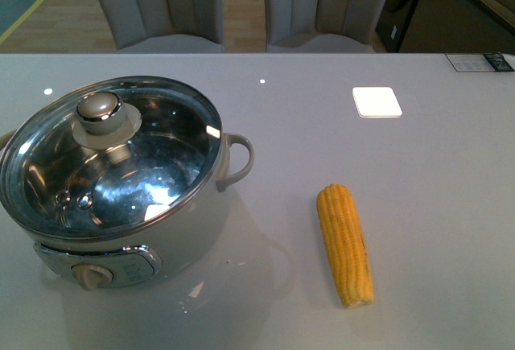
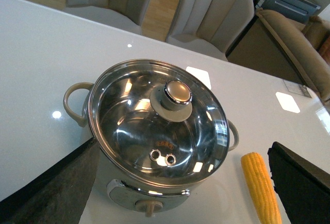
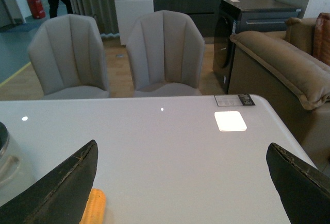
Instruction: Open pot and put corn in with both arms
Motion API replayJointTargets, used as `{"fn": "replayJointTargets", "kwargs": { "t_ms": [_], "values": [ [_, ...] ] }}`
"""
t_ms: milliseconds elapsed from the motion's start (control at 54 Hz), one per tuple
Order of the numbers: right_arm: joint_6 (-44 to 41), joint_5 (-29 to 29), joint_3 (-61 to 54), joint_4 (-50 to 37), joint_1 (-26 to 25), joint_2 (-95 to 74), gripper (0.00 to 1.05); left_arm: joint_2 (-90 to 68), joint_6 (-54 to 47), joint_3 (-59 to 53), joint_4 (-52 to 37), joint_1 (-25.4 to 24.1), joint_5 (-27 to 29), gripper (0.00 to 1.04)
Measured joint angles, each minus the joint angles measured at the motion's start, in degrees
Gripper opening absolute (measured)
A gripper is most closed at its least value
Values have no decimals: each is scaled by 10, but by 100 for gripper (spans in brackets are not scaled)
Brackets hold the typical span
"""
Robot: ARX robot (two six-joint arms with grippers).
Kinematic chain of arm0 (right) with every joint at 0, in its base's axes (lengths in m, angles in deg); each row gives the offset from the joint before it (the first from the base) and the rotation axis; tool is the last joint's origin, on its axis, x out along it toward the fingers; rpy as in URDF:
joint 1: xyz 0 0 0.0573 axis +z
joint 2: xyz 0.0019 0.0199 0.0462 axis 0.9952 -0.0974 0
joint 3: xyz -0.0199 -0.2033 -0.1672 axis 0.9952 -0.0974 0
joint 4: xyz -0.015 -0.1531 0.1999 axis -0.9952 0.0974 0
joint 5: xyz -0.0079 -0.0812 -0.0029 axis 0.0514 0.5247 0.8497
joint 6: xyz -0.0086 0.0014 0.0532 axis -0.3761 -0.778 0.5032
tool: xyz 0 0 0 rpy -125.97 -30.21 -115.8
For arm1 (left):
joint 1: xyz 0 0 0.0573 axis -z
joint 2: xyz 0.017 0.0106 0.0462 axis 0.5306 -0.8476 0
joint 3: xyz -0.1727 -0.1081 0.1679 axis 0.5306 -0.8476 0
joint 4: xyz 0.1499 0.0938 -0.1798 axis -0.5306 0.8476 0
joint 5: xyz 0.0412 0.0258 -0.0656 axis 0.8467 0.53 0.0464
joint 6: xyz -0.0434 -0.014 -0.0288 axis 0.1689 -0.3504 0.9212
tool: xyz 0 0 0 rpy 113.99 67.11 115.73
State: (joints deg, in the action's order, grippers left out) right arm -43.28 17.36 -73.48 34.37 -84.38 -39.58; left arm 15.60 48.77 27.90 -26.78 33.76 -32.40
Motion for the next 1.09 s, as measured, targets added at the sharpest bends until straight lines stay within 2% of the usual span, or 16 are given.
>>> {"fn": "replayJointTargets", "kwargs": {
  "t_ms": [56,148,241,352,612,1094],
  "values": [
    [0,0,0,0,0,0,96,-73,-2,9,-64,8,14,98],
    [0,0,0,0,0,0,96,-257,-38,42,-236,35,41,98],
    [0,0,0,0,0,0,96,-429,-78,90,-370,56,64,98],
    [0,0,0,0,0,0,96,-591,-120,137,-461,71,96,98],
    [0,0,0,0,0,0,96,-780,-150,219,-530,105,134,98],
    [0,0,0,0,0,0,96,-928,-151,267,-610,138,191,98]
  ]
}}
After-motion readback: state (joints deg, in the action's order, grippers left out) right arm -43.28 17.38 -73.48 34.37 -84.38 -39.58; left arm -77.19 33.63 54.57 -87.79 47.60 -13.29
